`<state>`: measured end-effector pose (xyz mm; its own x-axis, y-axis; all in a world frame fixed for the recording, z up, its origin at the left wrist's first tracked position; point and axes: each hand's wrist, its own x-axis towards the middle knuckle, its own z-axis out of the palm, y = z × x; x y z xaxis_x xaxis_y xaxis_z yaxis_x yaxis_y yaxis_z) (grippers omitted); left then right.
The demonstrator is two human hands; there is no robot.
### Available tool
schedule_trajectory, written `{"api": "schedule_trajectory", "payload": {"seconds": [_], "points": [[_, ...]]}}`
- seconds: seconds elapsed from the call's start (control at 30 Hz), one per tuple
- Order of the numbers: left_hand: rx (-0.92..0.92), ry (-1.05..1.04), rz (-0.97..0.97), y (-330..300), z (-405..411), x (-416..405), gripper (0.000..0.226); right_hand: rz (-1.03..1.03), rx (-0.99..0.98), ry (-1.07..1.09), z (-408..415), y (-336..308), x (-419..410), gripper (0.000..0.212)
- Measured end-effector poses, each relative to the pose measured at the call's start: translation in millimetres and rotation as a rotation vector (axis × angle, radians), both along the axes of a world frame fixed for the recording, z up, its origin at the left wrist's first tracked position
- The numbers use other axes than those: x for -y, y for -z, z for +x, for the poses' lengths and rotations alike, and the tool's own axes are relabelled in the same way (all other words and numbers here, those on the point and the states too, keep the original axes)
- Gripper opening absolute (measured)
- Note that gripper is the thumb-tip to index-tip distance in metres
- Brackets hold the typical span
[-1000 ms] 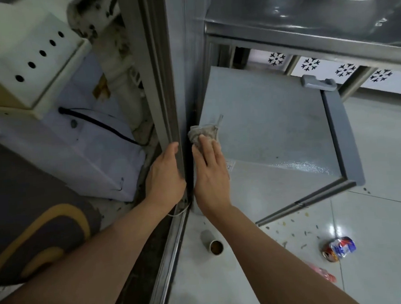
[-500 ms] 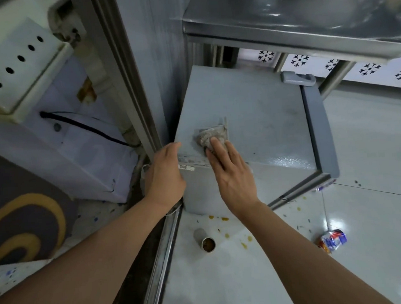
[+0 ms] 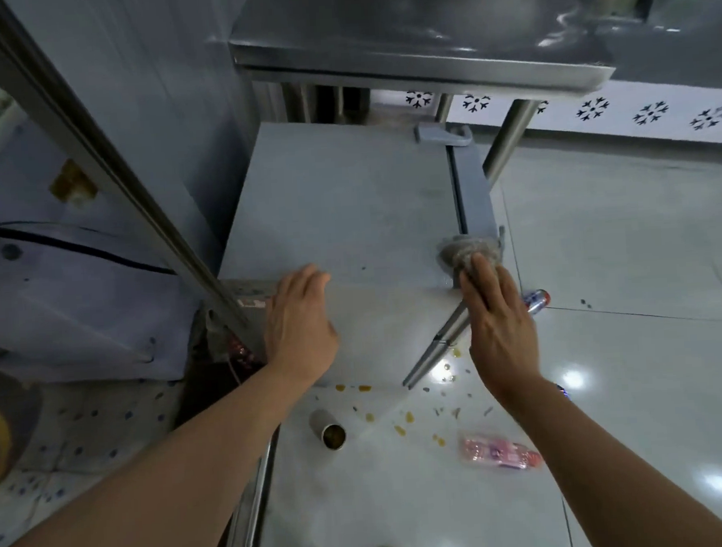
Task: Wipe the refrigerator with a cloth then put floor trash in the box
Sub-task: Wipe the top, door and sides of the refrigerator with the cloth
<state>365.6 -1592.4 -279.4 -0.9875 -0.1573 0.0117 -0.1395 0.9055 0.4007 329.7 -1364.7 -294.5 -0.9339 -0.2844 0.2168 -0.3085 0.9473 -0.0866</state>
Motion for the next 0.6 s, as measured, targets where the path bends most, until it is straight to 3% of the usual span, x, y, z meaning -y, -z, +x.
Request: {"api": "schedule_trajectory", "payload": {"seconds": [0.27, 0.47, 0.6], "points": [[0.017, 0.036, 0.03, -3.5, 3.5, -32.1, 0.058, -0.121, 0.197, 0.21, 20.3, -6.2, -37.3, 0.077], [-0.018, -0.023, 0.083, -6.9, 17.2, -36.0, 0.057, -0.246, 0.062, -0.01, 45.6, -22.8, -3.4, 0.079], [-0.06, -0.058, 0.099, -4.4, 22.9, -17.8, 0.057, -0.252, 0.05, -0.089, 51.5, -16.5, 26.3, 0.068]]}}
